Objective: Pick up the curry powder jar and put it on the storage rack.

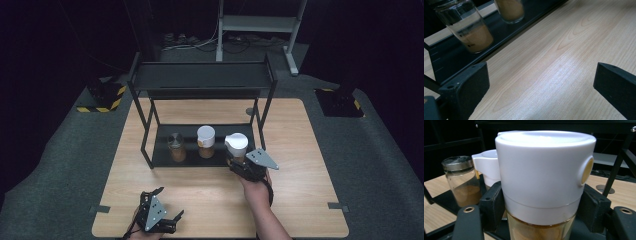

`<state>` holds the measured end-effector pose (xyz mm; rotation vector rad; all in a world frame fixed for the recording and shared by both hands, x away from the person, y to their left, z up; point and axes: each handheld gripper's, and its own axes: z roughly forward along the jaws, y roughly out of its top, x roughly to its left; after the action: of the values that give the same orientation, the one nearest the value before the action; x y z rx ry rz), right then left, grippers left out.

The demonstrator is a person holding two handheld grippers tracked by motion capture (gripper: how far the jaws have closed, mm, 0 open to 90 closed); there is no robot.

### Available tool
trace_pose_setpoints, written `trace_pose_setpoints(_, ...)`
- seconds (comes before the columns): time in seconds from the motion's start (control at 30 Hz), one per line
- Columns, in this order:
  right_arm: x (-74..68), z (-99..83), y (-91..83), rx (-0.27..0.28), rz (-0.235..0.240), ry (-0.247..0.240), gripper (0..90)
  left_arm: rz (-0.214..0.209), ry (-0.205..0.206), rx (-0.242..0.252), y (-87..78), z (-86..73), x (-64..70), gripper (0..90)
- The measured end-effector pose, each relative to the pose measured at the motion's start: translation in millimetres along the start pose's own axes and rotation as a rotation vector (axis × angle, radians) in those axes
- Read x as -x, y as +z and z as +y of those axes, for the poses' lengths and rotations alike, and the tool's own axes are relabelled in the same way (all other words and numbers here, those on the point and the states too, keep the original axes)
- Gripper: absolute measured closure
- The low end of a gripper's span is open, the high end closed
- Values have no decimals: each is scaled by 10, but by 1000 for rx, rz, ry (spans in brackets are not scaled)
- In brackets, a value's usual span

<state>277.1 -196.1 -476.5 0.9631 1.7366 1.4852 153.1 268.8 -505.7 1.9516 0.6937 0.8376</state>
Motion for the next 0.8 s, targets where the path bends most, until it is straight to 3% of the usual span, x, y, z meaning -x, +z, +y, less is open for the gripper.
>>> trace_pose_setpoints(0.8, -55, -4, 319, -24, -49, 0, 304, -3, -7, 16, -15, -30, -12, 8)
